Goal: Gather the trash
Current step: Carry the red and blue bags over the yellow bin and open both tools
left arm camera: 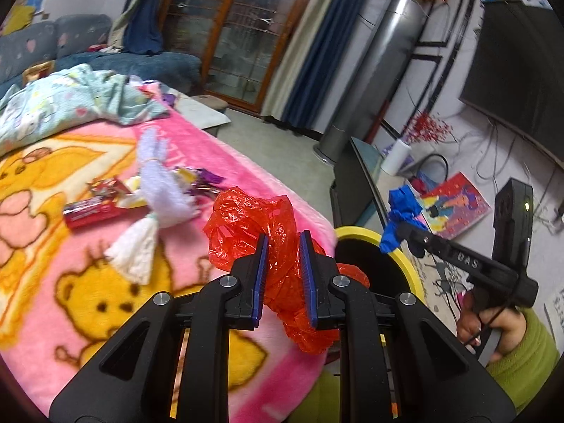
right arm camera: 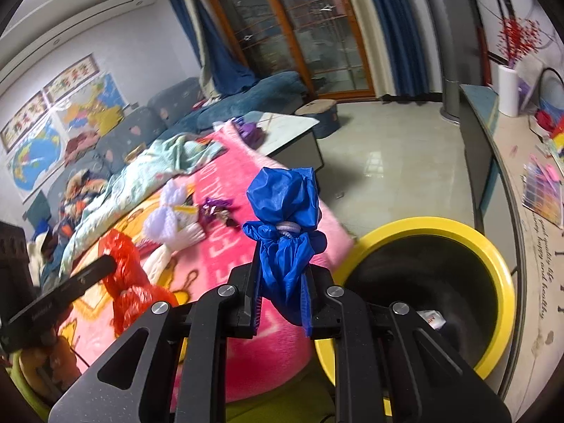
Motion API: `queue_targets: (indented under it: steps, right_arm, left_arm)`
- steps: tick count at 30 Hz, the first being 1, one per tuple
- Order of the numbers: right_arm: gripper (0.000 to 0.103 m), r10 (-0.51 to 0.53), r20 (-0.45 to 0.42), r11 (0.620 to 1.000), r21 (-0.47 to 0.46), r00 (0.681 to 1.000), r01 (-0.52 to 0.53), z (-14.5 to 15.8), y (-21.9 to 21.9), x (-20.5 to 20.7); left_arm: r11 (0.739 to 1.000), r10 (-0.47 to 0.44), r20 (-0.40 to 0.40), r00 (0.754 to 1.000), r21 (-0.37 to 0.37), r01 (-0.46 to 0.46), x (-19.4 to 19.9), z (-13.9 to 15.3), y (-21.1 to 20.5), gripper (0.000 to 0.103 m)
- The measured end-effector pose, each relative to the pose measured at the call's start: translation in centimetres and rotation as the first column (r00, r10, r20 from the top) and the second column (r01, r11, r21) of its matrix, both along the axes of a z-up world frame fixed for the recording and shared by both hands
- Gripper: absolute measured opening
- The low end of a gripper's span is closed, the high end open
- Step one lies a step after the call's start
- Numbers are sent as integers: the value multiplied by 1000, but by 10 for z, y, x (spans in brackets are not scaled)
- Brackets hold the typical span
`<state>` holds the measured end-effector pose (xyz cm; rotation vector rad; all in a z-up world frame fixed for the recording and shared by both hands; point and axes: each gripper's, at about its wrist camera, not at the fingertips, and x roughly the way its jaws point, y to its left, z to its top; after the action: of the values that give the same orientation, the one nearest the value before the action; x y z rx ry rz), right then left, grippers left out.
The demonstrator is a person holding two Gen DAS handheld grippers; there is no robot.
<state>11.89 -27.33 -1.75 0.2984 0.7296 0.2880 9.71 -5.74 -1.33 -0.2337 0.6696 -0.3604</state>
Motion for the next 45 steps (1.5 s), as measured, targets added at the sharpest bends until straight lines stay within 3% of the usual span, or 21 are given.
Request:
queue_targets:
  steps: [26,45]
  right_arm:
    - [17,-198,-67,979,37,978,200,-18,-79,2]
    - [19,-268,-194,954,84,944,288,-58,-122,9]
  left_arm:
    - [971,-223,25,974,94,220,11,-27,-102,13]
    - [926,-358,-68,931,101,363,36,-82,-155,13]
